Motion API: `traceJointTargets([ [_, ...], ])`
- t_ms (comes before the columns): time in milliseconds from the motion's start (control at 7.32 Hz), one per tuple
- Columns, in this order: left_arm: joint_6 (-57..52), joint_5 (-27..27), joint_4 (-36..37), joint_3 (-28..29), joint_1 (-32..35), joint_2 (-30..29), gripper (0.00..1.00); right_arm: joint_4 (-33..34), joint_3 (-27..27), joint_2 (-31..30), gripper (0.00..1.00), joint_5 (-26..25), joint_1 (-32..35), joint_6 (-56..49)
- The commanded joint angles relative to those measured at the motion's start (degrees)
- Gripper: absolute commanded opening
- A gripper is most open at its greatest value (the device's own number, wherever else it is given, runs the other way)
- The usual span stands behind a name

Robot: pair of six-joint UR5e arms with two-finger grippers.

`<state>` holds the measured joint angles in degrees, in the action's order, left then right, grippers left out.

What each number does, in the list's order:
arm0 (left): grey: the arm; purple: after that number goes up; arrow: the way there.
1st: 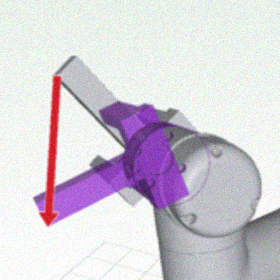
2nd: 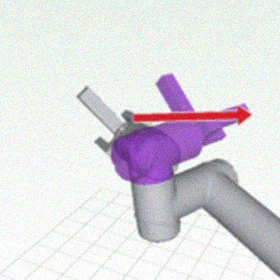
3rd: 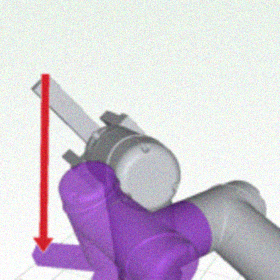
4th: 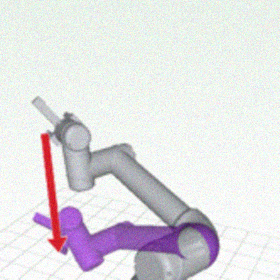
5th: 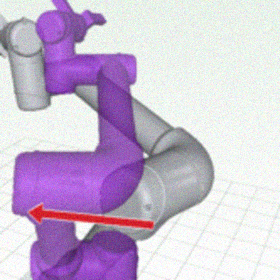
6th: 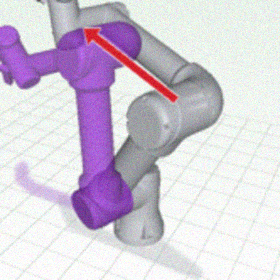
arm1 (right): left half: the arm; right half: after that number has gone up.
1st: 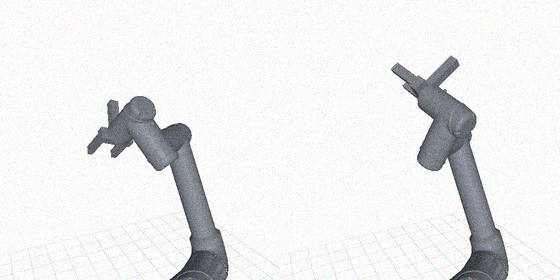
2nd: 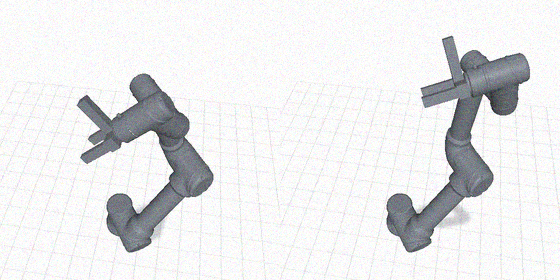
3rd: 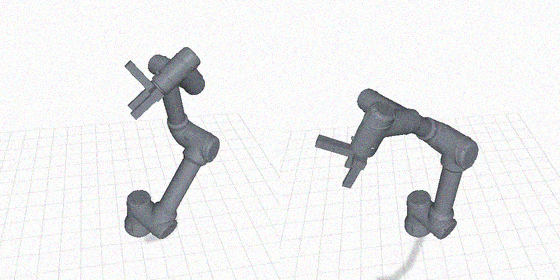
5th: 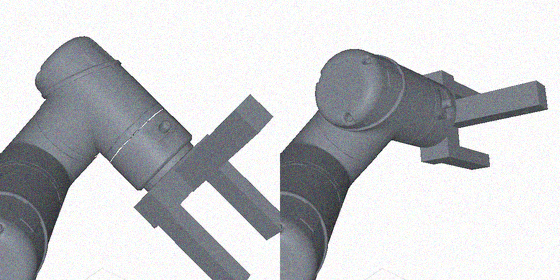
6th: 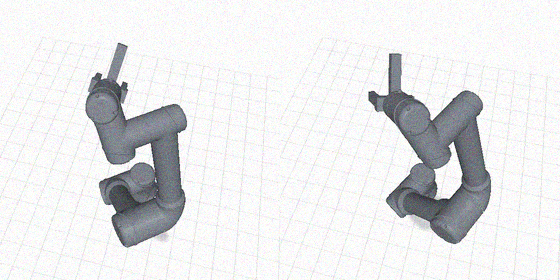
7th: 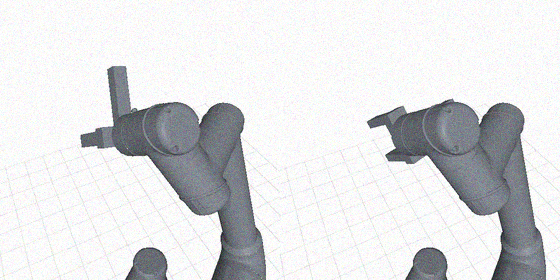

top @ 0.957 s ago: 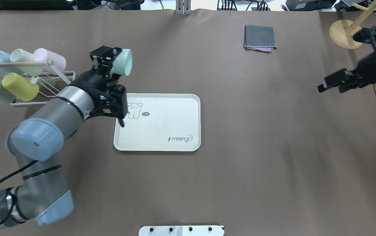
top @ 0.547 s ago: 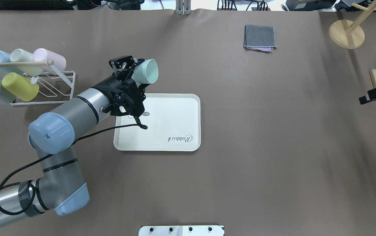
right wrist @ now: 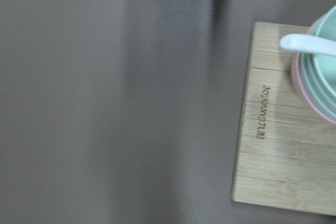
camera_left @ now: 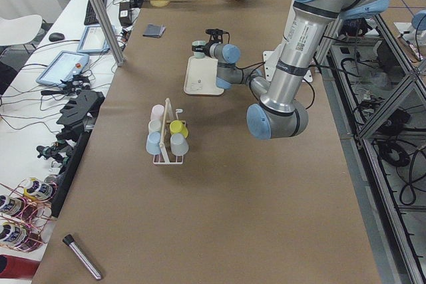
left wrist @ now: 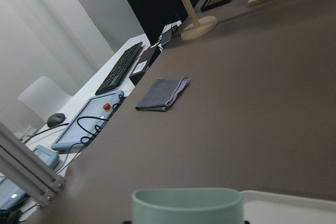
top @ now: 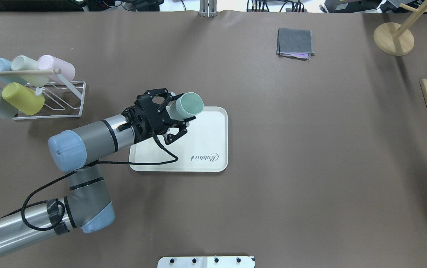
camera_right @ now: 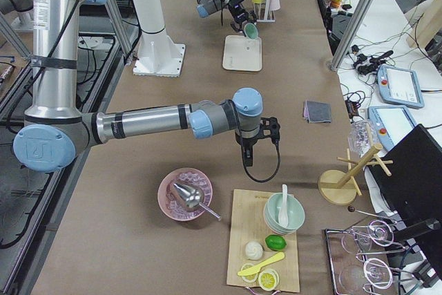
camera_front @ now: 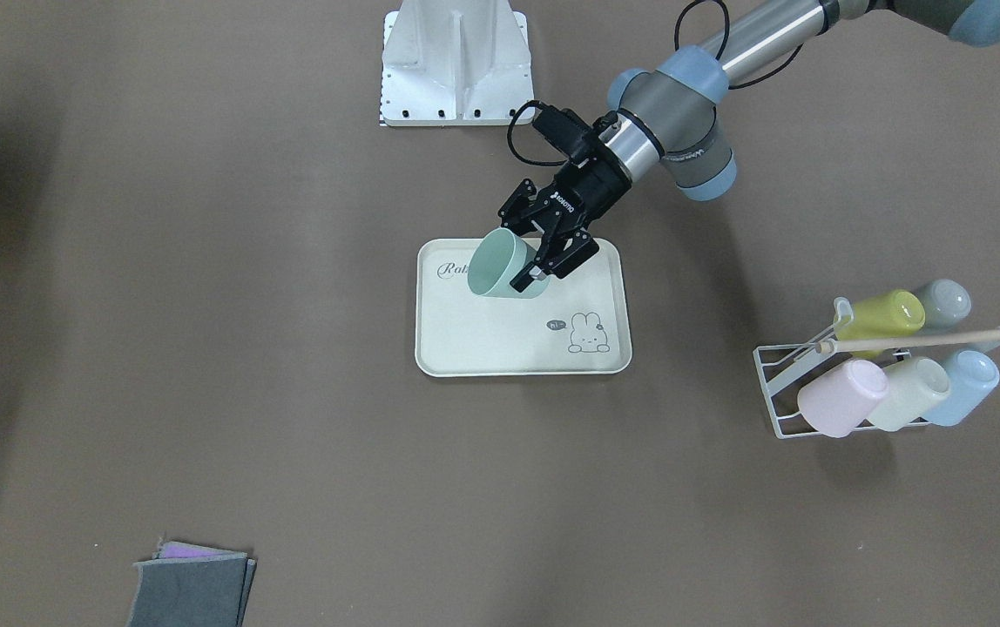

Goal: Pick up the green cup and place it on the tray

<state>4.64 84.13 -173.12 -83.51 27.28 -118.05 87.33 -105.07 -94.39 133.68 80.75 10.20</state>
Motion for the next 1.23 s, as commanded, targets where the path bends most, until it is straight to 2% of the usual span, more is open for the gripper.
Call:
traceJointTargets([
  [0,3.09,2.43,-12.10,7.89,-0.04,-0.60,0.22,24.79,-5.90,4.97,1.00,-4.03,3.62,-14.11],
  [137,8.05,3.13,-13.63,9.31,-0.21,-0.61,0.19,26.47,-7.15,4.31,1.00,-3.96,3.62,-14.59],
  [410,13.36,5.25,-14.95,11.25,-0.39,-0.69,0.20,26.31,-6.72,3.95,1.00,-3.35,3.62,-14.68],
  [547,18.60,8.03,-14.96,11.35,-0.39,-0.78,0.20,26.40,-6.11,3.60,0.99,-3.26,3.62,-17.29],
  [1093,20.58,8.59,-14.87,16.09,-0.83,-2.71,0.20,26.40,-3.14,2.63,0.99,-2.39,5.02,-17.76],
])
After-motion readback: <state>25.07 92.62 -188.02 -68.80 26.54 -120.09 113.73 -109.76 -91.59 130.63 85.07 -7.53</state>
